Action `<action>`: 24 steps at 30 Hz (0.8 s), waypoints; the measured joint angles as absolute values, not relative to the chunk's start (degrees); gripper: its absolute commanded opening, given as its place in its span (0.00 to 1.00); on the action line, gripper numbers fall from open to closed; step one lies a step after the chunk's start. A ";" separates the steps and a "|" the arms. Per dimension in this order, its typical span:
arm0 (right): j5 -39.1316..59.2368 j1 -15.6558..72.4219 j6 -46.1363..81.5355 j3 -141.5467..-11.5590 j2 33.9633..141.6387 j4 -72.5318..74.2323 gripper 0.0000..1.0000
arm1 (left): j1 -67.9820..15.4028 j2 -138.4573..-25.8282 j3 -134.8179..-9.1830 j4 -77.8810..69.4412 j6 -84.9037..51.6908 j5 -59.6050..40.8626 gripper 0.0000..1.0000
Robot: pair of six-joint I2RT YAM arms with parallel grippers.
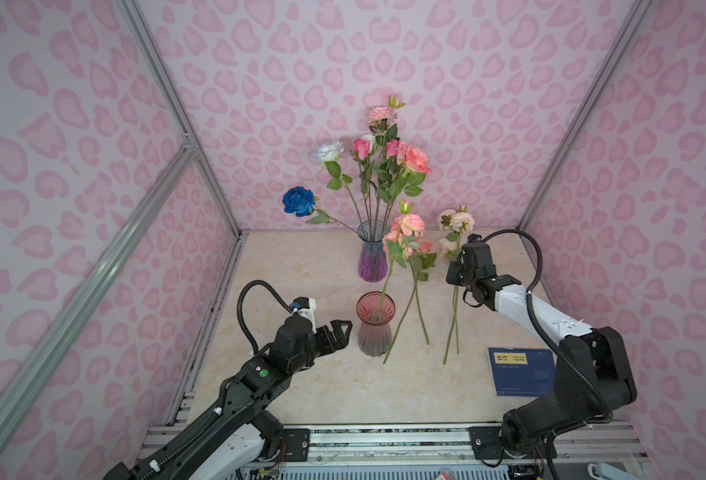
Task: Arrange the flowers into the vase
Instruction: 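Raise the cream roses high and carry them over the red-grey vase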
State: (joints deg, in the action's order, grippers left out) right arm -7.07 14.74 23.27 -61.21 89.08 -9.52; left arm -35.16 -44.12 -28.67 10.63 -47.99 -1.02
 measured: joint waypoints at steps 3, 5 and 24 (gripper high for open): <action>-5.93 14.57 24.18 -61.32 89.82 -9.52 0.00 | -35.16 -44.10 -28.60 10.63 -47.99 -1.04 0.98; -4.56 14.57 24.77 -61.14 89.89 -9.54 0.00 | -35.16 -43.90 -28.58 10.63 -47.99 -1.02 0.98; -0.73 22.87 26.39 -43.05 47.11 6.13 0.00 | -35.16 -40.18 -33.21 11.11 -45.80 -1.30 0.98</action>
State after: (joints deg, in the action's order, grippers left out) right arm -0.73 22.87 26.39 -43.05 47.11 6.13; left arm -35.16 -40.18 -33.21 11.11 -45.80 -1.30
